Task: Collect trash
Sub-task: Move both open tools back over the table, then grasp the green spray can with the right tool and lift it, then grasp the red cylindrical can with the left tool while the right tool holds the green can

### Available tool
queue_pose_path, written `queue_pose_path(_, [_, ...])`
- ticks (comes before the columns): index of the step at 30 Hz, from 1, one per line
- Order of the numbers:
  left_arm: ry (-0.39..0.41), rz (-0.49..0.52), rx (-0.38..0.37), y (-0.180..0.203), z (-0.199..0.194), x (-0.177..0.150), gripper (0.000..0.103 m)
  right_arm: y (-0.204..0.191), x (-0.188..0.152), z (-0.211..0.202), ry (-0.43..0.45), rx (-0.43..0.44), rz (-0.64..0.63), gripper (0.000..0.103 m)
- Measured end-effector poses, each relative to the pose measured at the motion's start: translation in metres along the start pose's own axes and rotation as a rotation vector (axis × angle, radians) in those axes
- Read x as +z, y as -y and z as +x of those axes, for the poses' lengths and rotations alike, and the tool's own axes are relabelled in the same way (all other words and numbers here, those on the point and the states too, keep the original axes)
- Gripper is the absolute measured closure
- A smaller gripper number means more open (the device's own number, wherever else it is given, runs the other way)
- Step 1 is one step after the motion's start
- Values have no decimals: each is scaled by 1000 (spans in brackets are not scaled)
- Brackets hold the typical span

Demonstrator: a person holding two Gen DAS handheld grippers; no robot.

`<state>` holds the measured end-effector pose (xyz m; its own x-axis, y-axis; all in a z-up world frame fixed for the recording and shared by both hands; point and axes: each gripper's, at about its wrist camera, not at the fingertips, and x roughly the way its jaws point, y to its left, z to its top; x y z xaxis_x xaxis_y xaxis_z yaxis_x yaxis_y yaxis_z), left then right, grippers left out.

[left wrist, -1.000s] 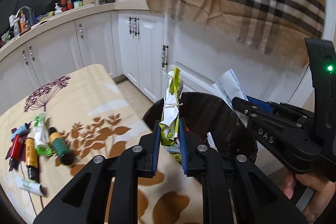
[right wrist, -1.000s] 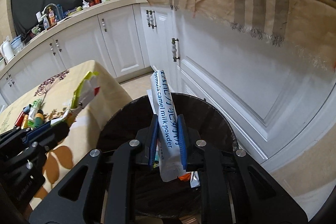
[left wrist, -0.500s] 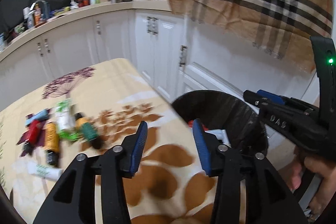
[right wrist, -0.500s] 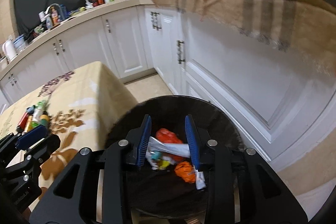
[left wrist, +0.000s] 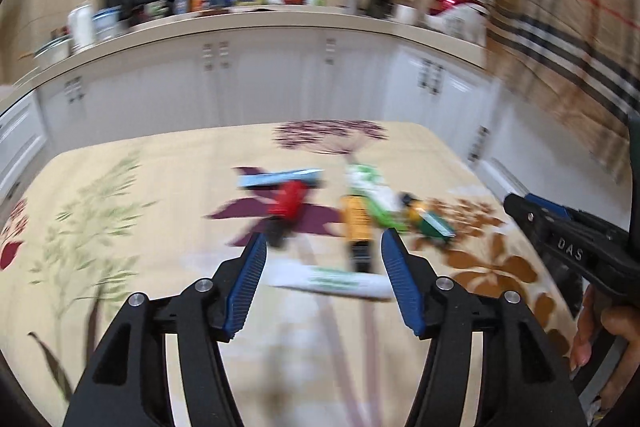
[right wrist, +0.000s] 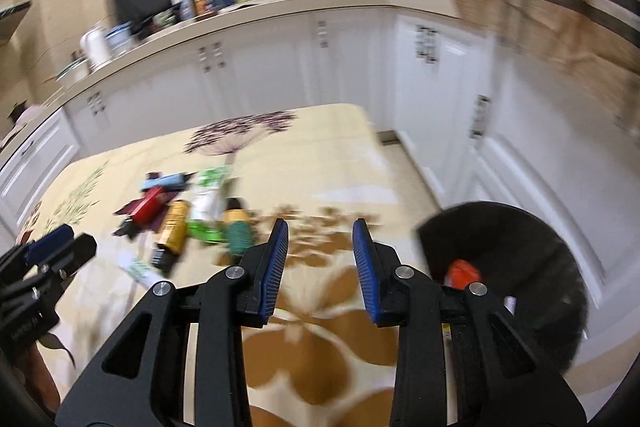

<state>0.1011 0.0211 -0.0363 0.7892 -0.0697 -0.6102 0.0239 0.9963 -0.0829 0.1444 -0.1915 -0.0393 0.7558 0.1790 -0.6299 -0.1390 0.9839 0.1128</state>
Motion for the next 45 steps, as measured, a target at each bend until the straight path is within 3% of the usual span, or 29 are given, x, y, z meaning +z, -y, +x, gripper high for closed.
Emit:
queue_pose_path(9, [-5, -79, 106, -64, -7, -7, 44, -56, 2, 40, -72, 42, -89, 70])
queue_pose_path(17, [-30, -114, 111, -89, -2, -15, 41, -68, 1, 67, -151, 20, -116, 71])
queue_pose_path(20, [-36, -113, 98, -89, 2, -15, 41, -69, -1, 73, -180, 20, -116, 72])
queue_pose_path(22, [-37, -109, 88, -87, 4, -14, 40, -68, -1, 74, -186, 18, -115, 80])
queue_pose_path(45, [-112, 22, 6, -30, 62, 10, 39, -36, 10, 64, -126, 7, -60, 80])
